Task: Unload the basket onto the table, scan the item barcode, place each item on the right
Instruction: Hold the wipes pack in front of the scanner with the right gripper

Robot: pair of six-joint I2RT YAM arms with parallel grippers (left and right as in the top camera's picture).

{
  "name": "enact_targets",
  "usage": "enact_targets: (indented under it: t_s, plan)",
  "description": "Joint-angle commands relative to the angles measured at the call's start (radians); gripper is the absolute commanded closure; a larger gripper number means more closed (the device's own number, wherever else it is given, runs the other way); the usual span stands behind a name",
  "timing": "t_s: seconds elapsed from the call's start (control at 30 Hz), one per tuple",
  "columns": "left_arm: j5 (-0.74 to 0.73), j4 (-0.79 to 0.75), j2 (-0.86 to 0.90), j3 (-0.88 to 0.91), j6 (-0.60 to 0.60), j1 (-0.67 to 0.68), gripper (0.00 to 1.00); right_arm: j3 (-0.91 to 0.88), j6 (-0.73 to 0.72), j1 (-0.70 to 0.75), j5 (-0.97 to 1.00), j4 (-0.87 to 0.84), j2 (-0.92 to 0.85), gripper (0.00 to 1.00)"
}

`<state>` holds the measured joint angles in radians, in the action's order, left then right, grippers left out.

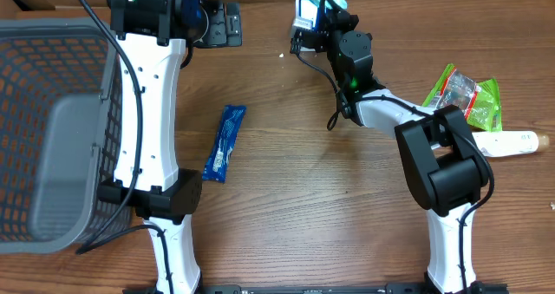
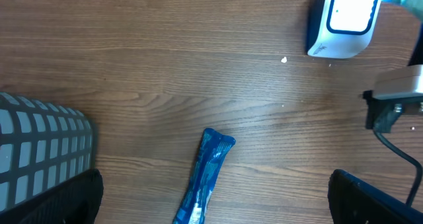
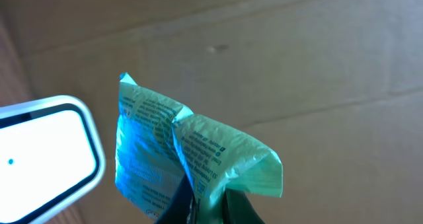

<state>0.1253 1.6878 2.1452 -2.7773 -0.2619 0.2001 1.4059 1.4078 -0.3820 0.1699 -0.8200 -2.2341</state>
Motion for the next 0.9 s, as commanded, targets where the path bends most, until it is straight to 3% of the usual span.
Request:
enact_targets:
  t_s: [0.0,0.87]
  plan:
    - [0.013,0.002,0.007,-0.007,0.0,-0.01,0.0,0.016,0.023,0.025,-0.048,-0.008,-0.023,0.96]
    - [0.013,0.002,0.007,-0.007,0.0,-0.01,0.0,0.016,0.067,0.035,-0.06,-0.011,-0.054,0.96]
